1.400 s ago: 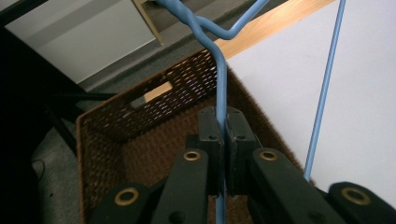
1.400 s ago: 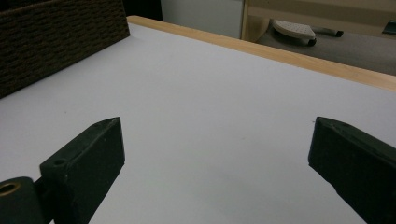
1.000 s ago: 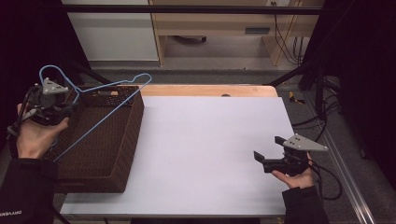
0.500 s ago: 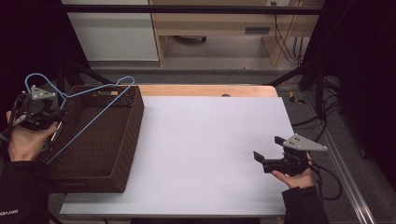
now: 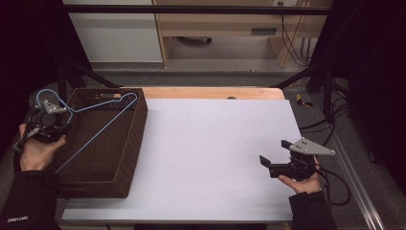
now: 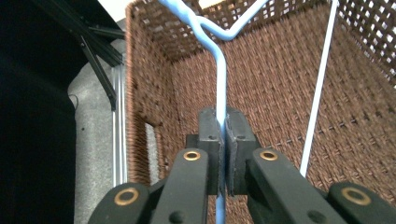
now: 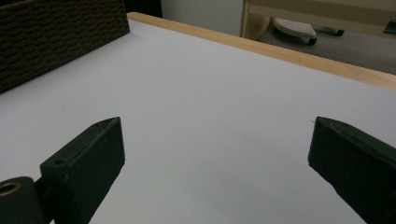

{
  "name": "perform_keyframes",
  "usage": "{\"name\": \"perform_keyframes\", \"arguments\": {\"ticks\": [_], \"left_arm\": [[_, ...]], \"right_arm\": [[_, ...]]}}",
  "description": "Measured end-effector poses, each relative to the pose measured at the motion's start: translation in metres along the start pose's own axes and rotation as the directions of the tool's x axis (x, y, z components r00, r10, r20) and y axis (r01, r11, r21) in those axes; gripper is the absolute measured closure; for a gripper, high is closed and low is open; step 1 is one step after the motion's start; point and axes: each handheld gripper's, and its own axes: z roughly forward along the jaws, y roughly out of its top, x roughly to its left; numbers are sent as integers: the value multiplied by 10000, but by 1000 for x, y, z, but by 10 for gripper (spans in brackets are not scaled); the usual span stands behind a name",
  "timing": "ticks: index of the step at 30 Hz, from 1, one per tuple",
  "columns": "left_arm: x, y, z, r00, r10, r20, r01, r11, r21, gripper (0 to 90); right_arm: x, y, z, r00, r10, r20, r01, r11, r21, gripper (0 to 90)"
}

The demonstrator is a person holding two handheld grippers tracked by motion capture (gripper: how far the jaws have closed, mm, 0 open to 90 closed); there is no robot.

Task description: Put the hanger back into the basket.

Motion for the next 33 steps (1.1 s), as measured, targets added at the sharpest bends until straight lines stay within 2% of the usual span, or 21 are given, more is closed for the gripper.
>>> {"name": "perform_keyframes", "arguments": {"ticks": [3,8,14,16,18,21,22,23,27,28,29,31,32,33], "left_arm": [[-3,-2,6,10000,-3,23,3,10000,87,871],[-16,-9,23,9994,11,356,-27,9989,461,871],[-26,-12,33,9982,86,586,-126,9976,687,870],[-30,-13,37,9987,44,514,-80,9975,704,867],[-33,-14,43,9980,73,632,-140,9942,1066,864],[-33,-15,44,9966,-15,829,-86,9925,1216,823],[-32,-15,40,9967,-133,798,47,9943,1069,802],[-31,-15,38,9952,-280,935,187,9949,987,783],[-27,-16,25,9932,-389,1099,304,9965,777,710],[-25,-17,15,9929,-513,1071,463,9977,488,665],[-25,-17,15,9929,-513,1071,463,9977,488,646],[-25,-18,4,9883,-643,1381,642,9979,51,636],[-28,-18,-9,9847,-657,1612,746,9960,-500,608],[-28,-18,-9,9847,-657,1612,746,9960,-500,597]], "right_arm": [[0,0,0,10000,-15,13,15,10000,17,44],[0,0,1,10000,-22,22,22,10000,25,45],[0,0,1,10000,-16,31,15,10000,73,45],[0,0,1,10000,-23,34,23,10000,66,45],[0,0,1,10000,-15,27,15,10000,58,46],[1,0,1,10000,-20,29,20,10000,65,46],[1,0,1,10000,-16,33,16,10000,79,46],[1,0,1,10000,-4,33,4,10000,87,46],[1,0,1,10000,15,29,-15,10000,97,46],[1,0,1,10000,3,35,-4,9999,104,46],[1,0,1,10000,3,35,-4,9999,104,46],[1,0,1,10000,14,22,-14,10000,88,46],[1,0,1,10000,13,20,-13,10000,62,45],[1,0,1,10000,13,20,-13,10000,62,45]]}}
